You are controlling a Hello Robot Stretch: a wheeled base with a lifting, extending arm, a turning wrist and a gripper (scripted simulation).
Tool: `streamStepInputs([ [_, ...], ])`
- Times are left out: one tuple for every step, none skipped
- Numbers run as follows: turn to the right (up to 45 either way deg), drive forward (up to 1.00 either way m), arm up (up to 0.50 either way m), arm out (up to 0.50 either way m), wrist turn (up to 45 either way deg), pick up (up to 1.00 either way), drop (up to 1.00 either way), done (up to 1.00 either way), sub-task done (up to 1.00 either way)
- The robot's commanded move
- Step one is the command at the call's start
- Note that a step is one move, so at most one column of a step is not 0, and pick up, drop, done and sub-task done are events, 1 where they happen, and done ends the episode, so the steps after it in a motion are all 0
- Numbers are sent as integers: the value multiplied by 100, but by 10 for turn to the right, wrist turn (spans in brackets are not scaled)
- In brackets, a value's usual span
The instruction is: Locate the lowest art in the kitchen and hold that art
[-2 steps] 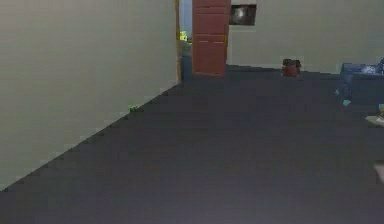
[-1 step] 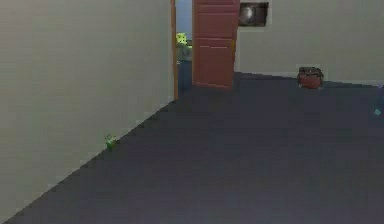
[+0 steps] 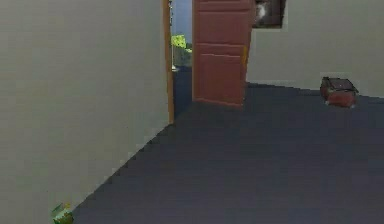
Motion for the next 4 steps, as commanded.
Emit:
streamStepInputs([
  [0,100,0,0,0,0,0,0,0],
  [0,100,0,0,0,0,0,0,0],
  [0,55,0,0,0,0,0,0,0],
  [0,35,0,0,0,0,0,0,0],
])
